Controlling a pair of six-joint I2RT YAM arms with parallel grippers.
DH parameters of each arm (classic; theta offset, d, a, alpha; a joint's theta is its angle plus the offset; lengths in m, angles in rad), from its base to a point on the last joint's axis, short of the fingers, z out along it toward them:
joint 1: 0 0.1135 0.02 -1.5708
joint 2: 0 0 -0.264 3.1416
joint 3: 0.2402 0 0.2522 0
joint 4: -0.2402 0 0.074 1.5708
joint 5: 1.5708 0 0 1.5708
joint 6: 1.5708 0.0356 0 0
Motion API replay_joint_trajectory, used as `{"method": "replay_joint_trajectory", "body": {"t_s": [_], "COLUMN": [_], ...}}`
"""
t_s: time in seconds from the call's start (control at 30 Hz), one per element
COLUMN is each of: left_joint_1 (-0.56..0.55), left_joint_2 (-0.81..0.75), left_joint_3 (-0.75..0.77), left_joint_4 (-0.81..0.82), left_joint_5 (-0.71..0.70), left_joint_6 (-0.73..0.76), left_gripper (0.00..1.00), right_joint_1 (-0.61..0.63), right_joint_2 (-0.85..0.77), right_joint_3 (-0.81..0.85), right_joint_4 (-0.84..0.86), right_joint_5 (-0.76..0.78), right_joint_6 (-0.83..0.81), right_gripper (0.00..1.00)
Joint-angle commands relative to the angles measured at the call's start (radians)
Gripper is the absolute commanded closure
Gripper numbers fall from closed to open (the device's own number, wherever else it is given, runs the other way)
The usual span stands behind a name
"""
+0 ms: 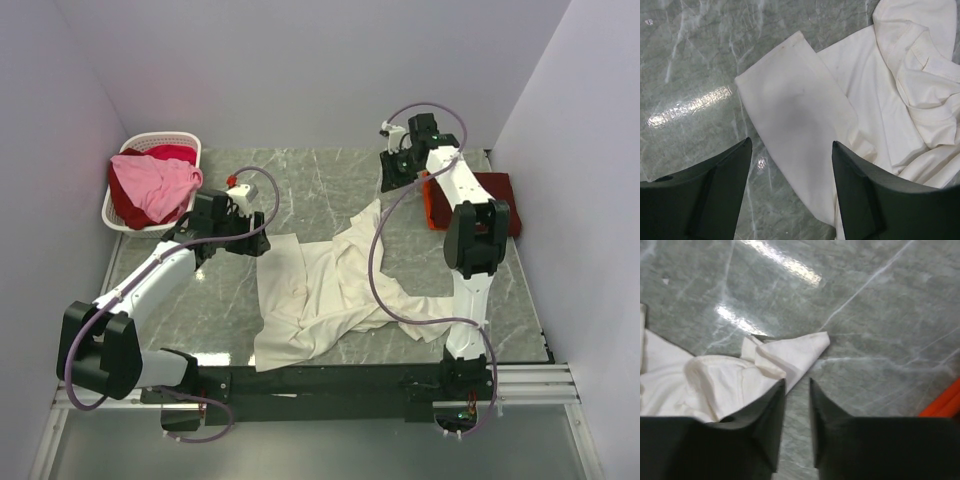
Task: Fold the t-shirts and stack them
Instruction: Flatten the tshirt out
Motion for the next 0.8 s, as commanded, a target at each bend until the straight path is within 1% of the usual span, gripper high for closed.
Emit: {"method": "replay_joint_trajectory", "body": {"t_s": [0.0,0.03,0.07,0.1,0.13,0.17,0.2,0.27,0.3,0.33,0.37,0.53,0.6,0.7,0.77], "left_joint_1": [-0.003,-0.003,-0.003,-0.003,-0.003,-0.003,-0.003,-0.003,-0.003,-0.003,-0.003,-0.003,-0.003,-0.003,-0.003], "left_joint_2": [-0.007,-0.009,-0.009,-0.012,-0.013,-0.015,-0.019,-0.025,-0.033,-0.036,-0.042,-0.052,-0.050,-0.047,-0.048], "left_joint_3": [0.001,0.002,0.001,-0.001,0.001,-0.001,-0.001,0.001,-0.002,-0.005,-0.010,-0.010,-0.007,-0.008,-0.008], "left_joint_4": [0.028,0.028,0.028,0.029,0.028,0.028,0.028,0.028,0.028,0.028,0.029,0.028,0.028,0.026,0.025], "left_joint_5": [0.010,0.013,0.017,0.017,0.014,0.015,0.007,-0.002,-0.011,-0.013,-0.014,-0.028,-0.028,-0.023,-0.023], "left_joint_6": [0.022,0.020,0.020,0.022,0.022,0.020,0.022,0.023,0.023,0.025,0.028,0.031,0.031,0.031,0.032], "left_gripper": [0.29,0.29,0.28,0.28,0.29,0.28,0.28,0.28,0.28,0.28,0.28,0.28,0.28,0.28,0.28], "right_joint_1": [0.010,0.020,0.047,0.067,0.092,0.122,0.179,0.222,0.243,0.248,0.253,0.271,0.279,0.291,0.293], "right_joint_2": [-0.019,-0.028,-0.063,-0.089,-0.114,-0.150,-0.161,-0.175,-0.174,-0.171,-0.157,-0.125,-0.103,-0.089,-0.073], "right_joint_3": [-0.009,-0.035,-0.072,-0.159,-0.199,-0.233,-0.276,-0.302,-0.315,-0.315,-0.309,-0.283,-0.269,-0.272,-0.266], "right_joint_4": [-0.073,-0.081,-0.070,-0.049,-0.041,-0.033,-0.030,-0.018,-0.001,0.002,-0.004,-0.016,-0.024,0.001,-0.004], "right_joint_5": [-0.098,-0.115,-0.128,-0.132,-0.132,-0.119,-0.075,-0.046,-0.035,-0.037,-0.044,-0.078,-0.069,-0.004,0.011], "right_joint_6": [-0.026,-0.072,-0.087,-0.112,-0.139,-0.173,-0.181,-0.178,-0.166,-0.146,-0.146,-0.105,-0.092,-0.069,-0.060], "right_gripper": [0.64,0.60,0.60,0.59,0.58,0.55,0.54,0.49,0.49,0.46,0.45,0.44,0.44,0.44,0.49]}}
